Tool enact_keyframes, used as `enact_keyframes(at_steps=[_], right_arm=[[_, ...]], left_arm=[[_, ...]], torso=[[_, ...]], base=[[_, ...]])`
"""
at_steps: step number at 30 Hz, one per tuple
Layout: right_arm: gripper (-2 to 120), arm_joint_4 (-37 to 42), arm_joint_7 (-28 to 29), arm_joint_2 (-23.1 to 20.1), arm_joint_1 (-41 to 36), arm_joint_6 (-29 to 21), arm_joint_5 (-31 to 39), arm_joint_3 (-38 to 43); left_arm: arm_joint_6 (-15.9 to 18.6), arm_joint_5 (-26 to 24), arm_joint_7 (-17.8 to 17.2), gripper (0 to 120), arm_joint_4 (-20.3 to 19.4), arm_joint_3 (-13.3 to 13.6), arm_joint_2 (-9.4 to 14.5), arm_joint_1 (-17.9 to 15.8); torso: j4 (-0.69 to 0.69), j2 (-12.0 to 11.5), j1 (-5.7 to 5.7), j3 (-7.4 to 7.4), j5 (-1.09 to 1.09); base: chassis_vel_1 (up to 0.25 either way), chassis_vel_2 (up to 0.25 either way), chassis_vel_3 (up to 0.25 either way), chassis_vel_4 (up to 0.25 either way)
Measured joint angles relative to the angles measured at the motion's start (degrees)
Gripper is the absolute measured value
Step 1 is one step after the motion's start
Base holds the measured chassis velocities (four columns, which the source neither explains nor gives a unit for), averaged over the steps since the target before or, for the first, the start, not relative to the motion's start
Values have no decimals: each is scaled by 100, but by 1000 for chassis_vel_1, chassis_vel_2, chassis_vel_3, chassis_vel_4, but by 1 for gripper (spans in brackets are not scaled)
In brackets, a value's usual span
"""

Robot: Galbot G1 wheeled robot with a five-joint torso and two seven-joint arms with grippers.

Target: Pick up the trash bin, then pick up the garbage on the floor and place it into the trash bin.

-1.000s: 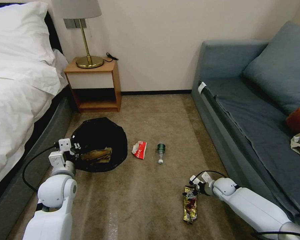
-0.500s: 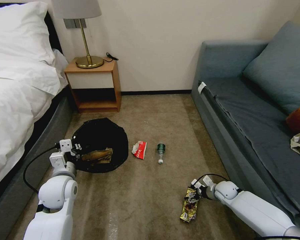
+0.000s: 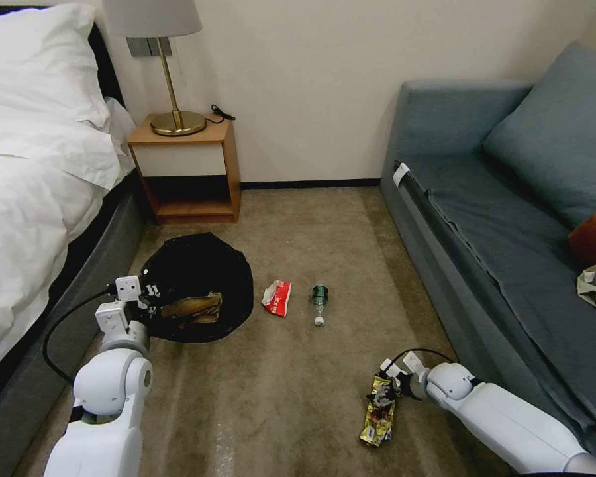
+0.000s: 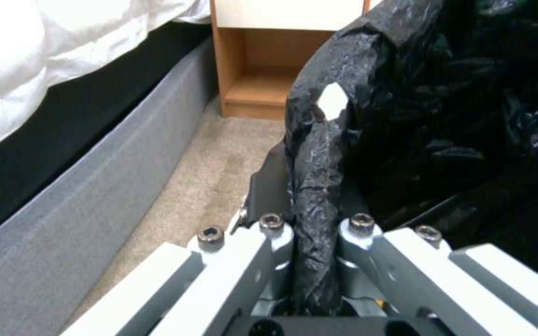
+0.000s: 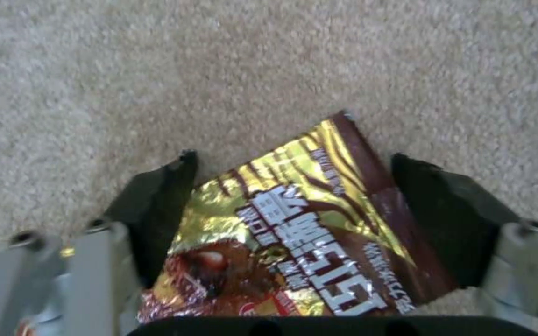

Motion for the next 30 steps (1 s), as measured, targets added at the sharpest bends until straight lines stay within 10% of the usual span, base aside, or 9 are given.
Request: enact_keyframes(at_steps=[30], right_arm=[[0,-31,-51,-20,-17,30,-75,9]], left_arm=[[-129,3,32,2,76,-20,-24,-1]], torso=[[4,-1,0,2,8]], base=[[0,0,0,0]])
